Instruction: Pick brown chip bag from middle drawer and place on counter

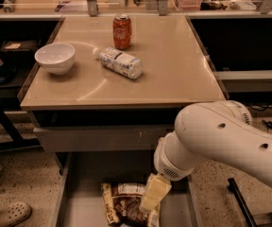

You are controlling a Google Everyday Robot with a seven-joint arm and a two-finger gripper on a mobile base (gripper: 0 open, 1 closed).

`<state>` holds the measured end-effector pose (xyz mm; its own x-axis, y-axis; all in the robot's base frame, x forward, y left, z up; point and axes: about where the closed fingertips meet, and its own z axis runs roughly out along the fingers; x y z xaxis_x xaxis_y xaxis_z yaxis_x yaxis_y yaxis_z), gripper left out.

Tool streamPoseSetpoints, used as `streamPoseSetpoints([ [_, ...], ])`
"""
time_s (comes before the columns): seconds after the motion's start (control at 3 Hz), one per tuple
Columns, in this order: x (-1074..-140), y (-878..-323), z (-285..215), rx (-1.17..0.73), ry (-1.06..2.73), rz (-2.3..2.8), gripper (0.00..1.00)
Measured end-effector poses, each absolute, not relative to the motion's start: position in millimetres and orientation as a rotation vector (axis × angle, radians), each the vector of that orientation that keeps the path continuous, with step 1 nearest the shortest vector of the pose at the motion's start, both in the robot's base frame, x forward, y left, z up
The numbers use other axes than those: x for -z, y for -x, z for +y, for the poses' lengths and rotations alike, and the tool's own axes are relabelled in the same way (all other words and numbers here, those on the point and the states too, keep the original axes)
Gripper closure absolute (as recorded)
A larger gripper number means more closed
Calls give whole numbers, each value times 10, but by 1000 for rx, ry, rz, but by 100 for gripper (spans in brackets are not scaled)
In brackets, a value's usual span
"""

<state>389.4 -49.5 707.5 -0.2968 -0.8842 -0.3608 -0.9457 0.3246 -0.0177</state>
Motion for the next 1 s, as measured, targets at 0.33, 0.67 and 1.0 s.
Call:
streamPoseSetpoints([
  [0.33,-6540,-3803,-278,-373,1636,2298,0],
  [0.67,-5970,-3819,-93,-419,1587,2300,0],
  [1.0,-5610,-4009,29,-451,1484,2312,0],
])
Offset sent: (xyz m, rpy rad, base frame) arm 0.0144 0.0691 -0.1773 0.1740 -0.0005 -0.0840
